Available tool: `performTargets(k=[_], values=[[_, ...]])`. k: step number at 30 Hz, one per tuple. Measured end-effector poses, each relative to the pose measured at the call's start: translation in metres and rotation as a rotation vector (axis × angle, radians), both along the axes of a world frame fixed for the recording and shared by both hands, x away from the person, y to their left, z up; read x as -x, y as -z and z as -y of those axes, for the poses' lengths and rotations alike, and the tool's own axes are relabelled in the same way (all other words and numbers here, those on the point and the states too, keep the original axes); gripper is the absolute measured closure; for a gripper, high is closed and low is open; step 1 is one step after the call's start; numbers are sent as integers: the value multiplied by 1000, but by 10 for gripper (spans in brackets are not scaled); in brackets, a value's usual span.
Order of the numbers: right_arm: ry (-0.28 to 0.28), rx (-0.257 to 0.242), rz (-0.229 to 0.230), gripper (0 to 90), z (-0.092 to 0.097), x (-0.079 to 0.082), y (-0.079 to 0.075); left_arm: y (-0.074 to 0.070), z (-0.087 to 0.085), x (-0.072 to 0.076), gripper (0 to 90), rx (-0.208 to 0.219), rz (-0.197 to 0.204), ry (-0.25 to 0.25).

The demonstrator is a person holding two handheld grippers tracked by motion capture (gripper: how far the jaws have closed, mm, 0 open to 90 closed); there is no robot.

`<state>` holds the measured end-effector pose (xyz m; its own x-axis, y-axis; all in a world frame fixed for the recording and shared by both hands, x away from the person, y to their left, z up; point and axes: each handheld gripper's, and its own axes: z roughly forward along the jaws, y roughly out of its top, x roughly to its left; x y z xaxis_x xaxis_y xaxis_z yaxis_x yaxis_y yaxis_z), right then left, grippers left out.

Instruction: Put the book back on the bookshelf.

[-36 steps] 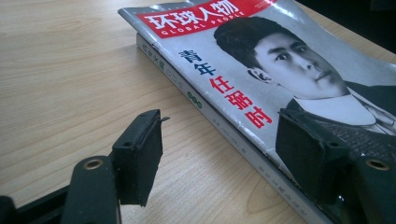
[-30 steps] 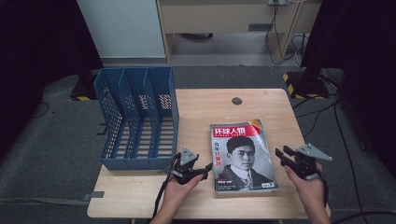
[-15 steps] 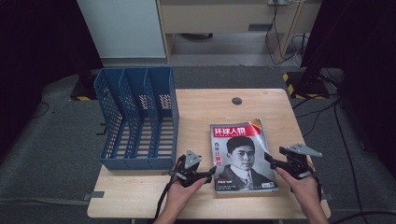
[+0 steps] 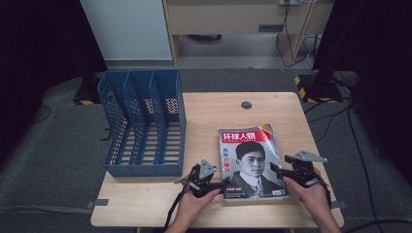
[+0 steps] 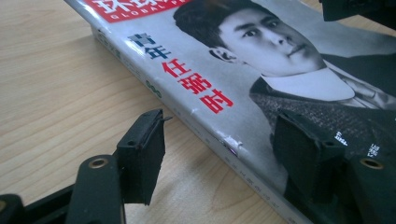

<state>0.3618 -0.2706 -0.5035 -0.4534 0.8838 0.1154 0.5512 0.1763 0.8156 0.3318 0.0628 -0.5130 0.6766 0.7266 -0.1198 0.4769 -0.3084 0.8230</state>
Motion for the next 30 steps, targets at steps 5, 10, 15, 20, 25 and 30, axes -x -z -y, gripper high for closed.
performTargets(k=[5, 10, 15, 20, 25, 30], values=[[-5, 1, -8, 270, -1, -1, 2, 2, 2, 1, 327, -2, 3, -4], [-14, 10, -24, 237, -4, -2, 4, 4, 5, 1, 312, 12, -6, 9], [-19, 16, -38, 232, -6, -2, 6, 5, 9, 2, 313, 26, -26, 29], [-23, 19, -41, 232, -6, -3, 7, 5, 12, 4, 320, 22, -32, 50], [-28, 19, -48, 234, -7, -3, 8, 4, 13, 5, 324, 17, -32, 51], [-50, 13, -54, 238, -10, -3, 9, 3, 14, 7, 327, 7, -28, 54]])
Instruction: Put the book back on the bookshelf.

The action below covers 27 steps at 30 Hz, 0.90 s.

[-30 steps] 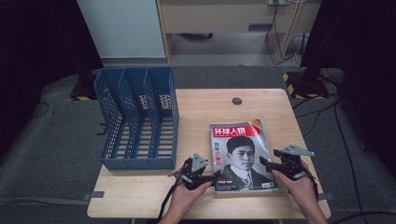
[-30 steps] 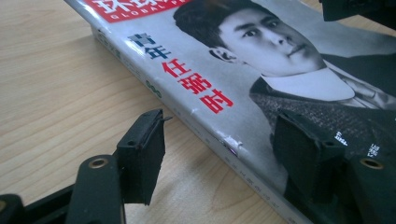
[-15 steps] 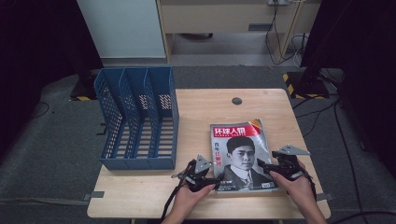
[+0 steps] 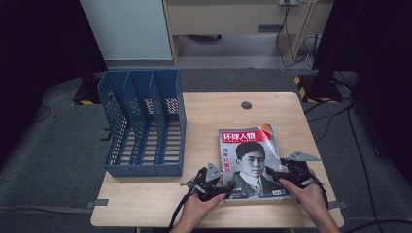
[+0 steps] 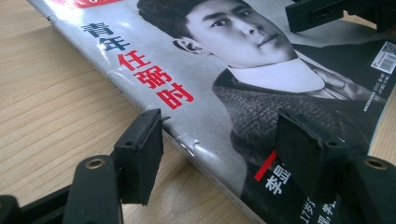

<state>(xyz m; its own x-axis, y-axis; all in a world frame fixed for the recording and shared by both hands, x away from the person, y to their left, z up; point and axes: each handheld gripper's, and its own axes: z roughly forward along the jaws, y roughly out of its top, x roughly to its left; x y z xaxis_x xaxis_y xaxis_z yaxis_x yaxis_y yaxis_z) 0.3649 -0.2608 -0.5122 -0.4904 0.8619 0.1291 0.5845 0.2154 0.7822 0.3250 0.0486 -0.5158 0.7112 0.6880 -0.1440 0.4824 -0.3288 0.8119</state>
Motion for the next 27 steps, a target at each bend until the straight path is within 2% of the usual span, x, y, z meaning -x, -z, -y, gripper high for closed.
performTargets(k=[15, 27], values=[[-8, -1, 8, 283, 3, 1, 0, -2, 3, 8, 327, -21, 8, 0], [-23, -6, -3, 327, 10, 5, -1, -3, 9, 26, 322, -23, -1, 24]])
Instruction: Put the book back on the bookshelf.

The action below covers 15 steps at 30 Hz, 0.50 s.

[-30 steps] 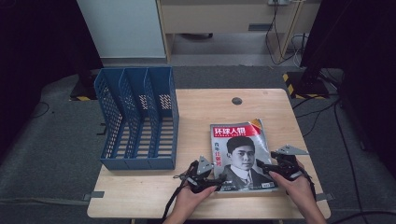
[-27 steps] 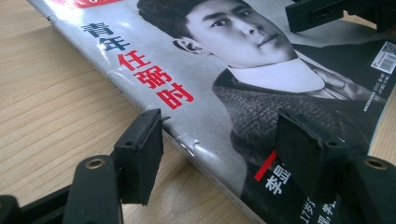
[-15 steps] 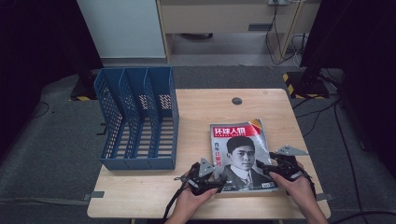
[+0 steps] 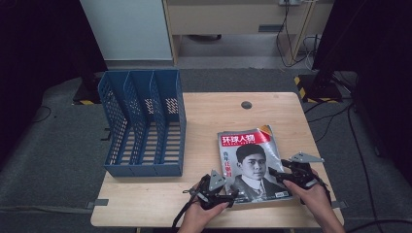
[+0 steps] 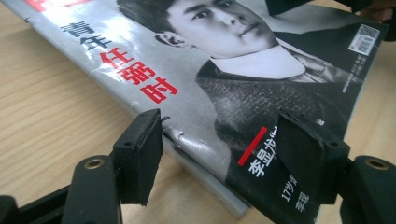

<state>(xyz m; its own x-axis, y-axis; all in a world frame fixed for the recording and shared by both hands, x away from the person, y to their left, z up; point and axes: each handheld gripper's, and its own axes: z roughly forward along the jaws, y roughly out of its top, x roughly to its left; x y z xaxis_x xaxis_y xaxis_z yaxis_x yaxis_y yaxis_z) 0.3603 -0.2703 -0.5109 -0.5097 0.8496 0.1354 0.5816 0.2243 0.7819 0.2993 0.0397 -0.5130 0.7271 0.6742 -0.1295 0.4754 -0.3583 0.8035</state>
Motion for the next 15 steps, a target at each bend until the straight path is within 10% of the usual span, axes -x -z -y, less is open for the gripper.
performTargets(k=[15], values=[[17, -1, 18, 241, -3, -5, -4, -5, -14, -11, 171, 27, -18, -43]])
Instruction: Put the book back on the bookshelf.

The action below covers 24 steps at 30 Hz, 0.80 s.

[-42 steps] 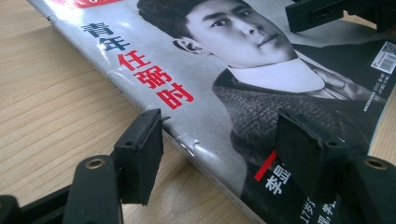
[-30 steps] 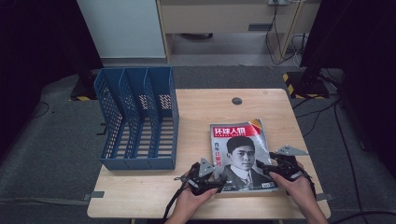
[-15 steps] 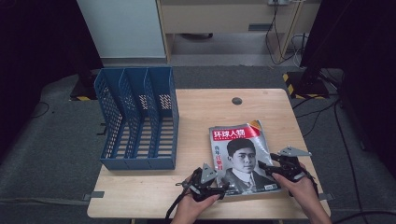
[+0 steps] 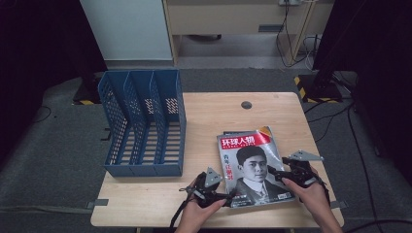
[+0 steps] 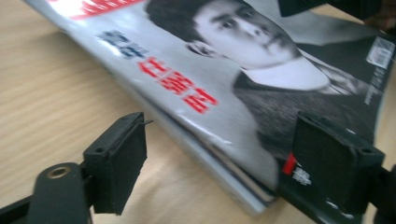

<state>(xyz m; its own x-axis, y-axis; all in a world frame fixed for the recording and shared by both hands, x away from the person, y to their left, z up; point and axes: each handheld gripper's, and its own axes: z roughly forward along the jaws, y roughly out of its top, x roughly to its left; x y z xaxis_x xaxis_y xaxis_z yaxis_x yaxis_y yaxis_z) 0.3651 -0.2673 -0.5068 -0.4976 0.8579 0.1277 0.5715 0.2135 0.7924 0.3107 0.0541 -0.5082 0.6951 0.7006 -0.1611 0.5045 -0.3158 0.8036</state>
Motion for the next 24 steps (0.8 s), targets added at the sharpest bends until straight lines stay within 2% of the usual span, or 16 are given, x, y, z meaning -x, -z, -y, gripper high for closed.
performTargets(k=[3, 6, 9, 13, 15, 17, 19, 24], values=[[13, 1, -1, 243, 1, -4, 2, -3, -8, -6, 146, 22, -1, -24], [20, -31, -16, 255, -1, -10, 6, -4, -12, -9, 141, 30, -3, -40], [5, -7, -16, 239, -4, -14, 8, -4, -16, -11, 141, 34, 0, -54], [7, -13, -8, 278, -4, -14, 7, -7, -23, -16, 141, 44, 11, -83], [-9, -9, 7, 311, -3, -13, 6, -7, -24, -16, 141, 45, 13, -85], [-29, -27, 9, 320, -6, -13, 6, -5, -25, -18, 142, 47, 12, -88], [-45, 11, 12, 309, -11, -12, 6, -5, -25, -17, 142, 49, 13, -89], [-52, 24, 22, 343, -10, -11, 5, -9, -27, -19, 142, 55, 23, -93]])
